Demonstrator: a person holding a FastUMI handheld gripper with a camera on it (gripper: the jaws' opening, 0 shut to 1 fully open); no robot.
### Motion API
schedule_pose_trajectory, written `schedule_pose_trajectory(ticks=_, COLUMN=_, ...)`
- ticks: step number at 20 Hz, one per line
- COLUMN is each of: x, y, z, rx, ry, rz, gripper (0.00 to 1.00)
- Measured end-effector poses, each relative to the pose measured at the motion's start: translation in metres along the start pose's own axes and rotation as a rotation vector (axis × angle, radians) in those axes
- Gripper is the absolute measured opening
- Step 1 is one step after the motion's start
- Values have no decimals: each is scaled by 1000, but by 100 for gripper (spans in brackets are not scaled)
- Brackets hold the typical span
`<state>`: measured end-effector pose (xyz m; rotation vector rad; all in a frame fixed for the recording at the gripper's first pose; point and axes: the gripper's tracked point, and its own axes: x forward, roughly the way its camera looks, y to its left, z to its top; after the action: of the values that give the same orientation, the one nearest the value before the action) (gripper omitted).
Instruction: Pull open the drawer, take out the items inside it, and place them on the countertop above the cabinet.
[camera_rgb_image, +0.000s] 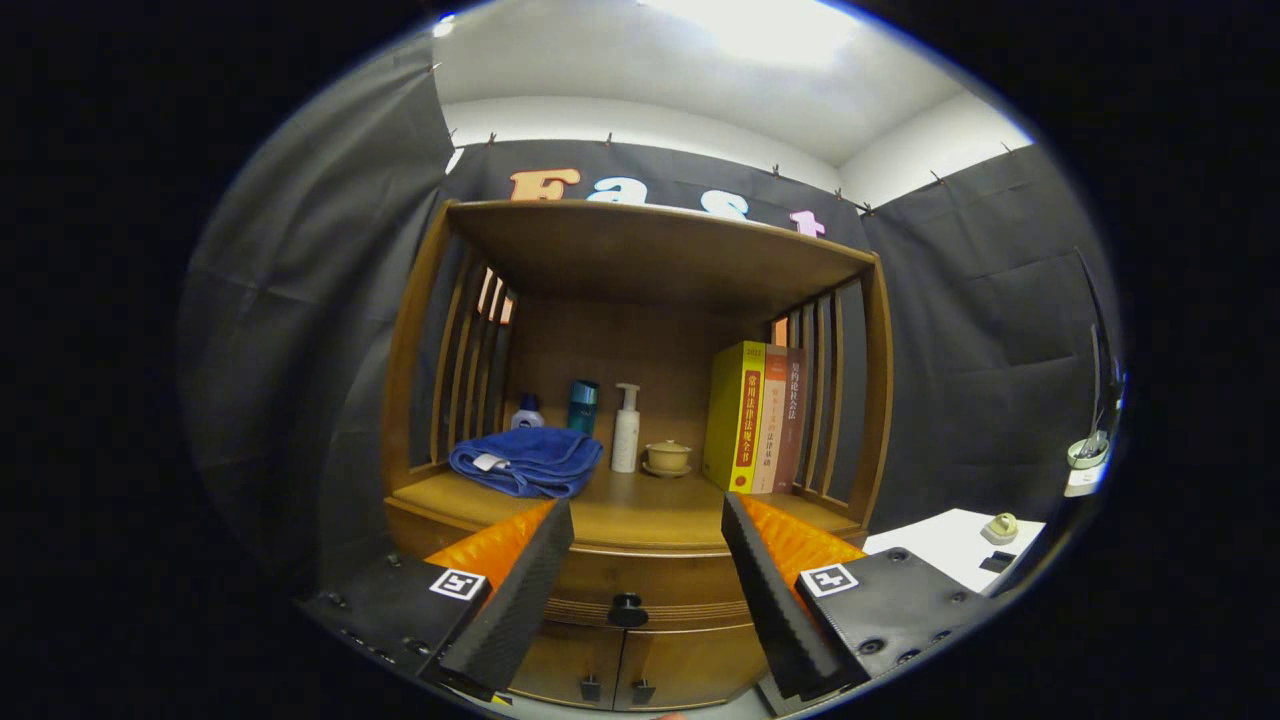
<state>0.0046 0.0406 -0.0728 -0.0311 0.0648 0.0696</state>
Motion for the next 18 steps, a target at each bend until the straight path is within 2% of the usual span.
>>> schedule_pose_trajectory(ticks=4, x=13, y=12, z=-31, rx=17, ry=28, rz=16, gripper=98)
schedule_pose_trajectory(ticks=10, x=38, y=19, z=-120, rx=45, ry=117, rz=50, gripper=99)
schedule_pose_trajectory(ticks=16, x=50, y=13, z=-182, rx=19, ry=225, rz=30, gripper=91)
schedule_pose_trajectory(ticks=18, x=52, y=16, z=-196, rx=29, ry=256, rz=38, gripper=84)
